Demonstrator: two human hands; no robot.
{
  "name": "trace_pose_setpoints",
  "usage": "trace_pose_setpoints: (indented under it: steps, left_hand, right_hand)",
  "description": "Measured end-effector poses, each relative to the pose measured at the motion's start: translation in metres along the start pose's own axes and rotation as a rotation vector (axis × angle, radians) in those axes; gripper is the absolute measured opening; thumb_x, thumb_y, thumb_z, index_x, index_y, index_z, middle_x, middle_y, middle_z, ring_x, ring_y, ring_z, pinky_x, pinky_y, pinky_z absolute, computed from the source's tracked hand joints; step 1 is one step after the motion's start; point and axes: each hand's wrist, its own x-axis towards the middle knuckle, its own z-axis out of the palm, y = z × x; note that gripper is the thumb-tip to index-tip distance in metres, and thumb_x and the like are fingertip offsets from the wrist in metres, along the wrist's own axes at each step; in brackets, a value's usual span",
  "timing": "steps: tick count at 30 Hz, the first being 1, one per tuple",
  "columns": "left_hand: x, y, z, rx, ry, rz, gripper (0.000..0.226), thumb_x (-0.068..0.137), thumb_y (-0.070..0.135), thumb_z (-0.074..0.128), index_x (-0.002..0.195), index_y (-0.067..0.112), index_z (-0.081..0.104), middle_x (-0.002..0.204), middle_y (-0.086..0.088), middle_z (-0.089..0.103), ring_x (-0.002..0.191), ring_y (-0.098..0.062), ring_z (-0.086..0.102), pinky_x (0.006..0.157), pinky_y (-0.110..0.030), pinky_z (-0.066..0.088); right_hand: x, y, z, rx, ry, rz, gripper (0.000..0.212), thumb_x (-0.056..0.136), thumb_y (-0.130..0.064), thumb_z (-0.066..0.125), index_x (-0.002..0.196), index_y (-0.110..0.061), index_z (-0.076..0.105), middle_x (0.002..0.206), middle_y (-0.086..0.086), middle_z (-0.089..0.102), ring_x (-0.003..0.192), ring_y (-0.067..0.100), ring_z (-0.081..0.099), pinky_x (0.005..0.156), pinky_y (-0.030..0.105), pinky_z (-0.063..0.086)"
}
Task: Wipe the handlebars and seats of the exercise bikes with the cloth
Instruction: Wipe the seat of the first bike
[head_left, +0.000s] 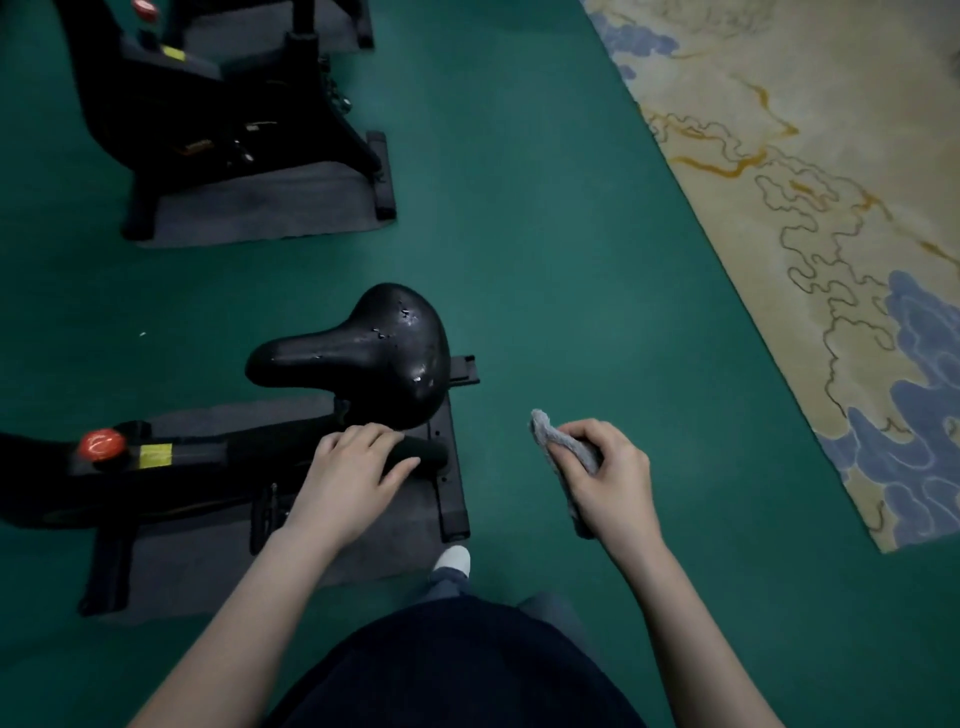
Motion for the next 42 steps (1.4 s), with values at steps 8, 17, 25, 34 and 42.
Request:
trace_pose_setpoints:
  steps: [8,17,25,34,42]
  left_hand:
    - [0.004,0.001,0.003,-0.046,0.033,-0.260,0.051,0.098,0.052,0.034,0.139,0.024,0.046,0.138,0.012,0.046,0.129,-0.008,0.038,0.107,-0.029,0.024]
    - [0.028,0.047,0.018,-0.149,0.160,-0.675,0.055,0.095,0.052,0.040,0.138,0.018,0.048,0.138,0.005,0.049,0.129,-0.015,0.041,0.106,-0.036,0.028]
    - [0.055,0.090,0.023,-0.239,0.262,-0.886,0.062,0.095,0.054,0.034,0.146,0.018,0.033,0.147,0.004,0.038,0.136,-0.015,0.032,0.111,-0.036,0.024]
    - [0.076,0.091,0.025,-0.405,0.384,-1.022,0.068,0.094,0.057,0.033,0.150,0.019,0.024,0.153,0.004,0.029,0.139,-0.015,0.028,0.114,-0.038,0.023]
    - [0.086,0.052,0.029,-0.558,0.524,-1.083,0.064,0.097,0.050,0.036,0.149,0.015,0.025,0.151,0.000,0.033,0.138,-0.017,0.031,0.115,-0.040,0.025]
  right_hand:
    - [0.078,-0.001,0.012,-0.021,-0.217,-0.136,0.013,0.085,-0.023,0.070,0.074,-0.029,0.065,0.076,-0.009,0.063,0.076,0.000,0.057,0.061,0.006,0.037]
    - [0.173,0.013,0.009,-0.013,-0.559,-0.284,0.006,0.088,-0.026,0.069,0.082,-0.025,0.068,0.077,-0.012,0.059,0.061,0.008,0.056,0.053,0.026,0.044]
    - [0.228,0.015,0.018,-0.029,-0.702,-0.432,0.011,0.088,-0.016,0.065,0.085,-0.027,0.066,0.082,-0.012,0.059,0.076,0.008,0.059,0.066,0.023,0.045]
    - [0.260,-0.048,0.106,-0.038,-0.770,-0.698,0.010,0.088,-0.005,0.063,0.095,-0.006,0.069,0.093,0.004,0.063,0.092,0.019,0.055,0.077,0.015,0.036]
    - [0.244,-0.090,0.183,-0.092,-0.900,-0.904,0.015,0.086,-0.003,0.063,0.098,-0.008,0.071,0.097,0.005,0.066,0.097,0.021,0.054,0.079,-0.001,0.027]
